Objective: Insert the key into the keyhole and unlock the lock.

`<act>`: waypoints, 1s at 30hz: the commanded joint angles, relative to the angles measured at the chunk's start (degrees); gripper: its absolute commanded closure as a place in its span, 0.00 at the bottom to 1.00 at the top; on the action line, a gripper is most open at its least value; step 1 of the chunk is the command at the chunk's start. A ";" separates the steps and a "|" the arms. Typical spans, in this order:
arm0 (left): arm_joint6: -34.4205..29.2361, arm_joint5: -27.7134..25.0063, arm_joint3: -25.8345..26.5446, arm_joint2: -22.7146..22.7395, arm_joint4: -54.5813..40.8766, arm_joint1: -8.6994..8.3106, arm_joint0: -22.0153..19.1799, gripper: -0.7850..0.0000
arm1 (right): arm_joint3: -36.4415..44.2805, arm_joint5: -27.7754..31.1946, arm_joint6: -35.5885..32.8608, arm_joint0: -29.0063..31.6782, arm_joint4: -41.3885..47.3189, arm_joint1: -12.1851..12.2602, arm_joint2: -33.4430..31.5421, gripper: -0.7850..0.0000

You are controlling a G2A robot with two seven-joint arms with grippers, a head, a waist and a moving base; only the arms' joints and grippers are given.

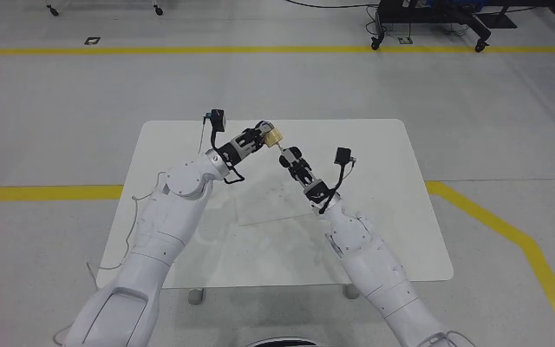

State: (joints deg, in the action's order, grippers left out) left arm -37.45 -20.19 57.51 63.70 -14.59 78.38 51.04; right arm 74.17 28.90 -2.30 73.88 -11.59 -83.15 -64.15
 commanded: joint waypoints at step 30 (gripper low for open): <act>-0.41 0.14 1.43 0.04 0.73 -0.09 0.77 1.00 | -0.94 0.63 -0.12 -1.23 2.22 -0.47 0.56 0.80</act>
State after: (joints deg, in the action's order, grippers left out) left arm -37.98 -20.08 58.97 63.67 -13.82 78.30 51.82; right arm 73.22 29.44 -2.54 72.67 -9.53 -83.60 -63.58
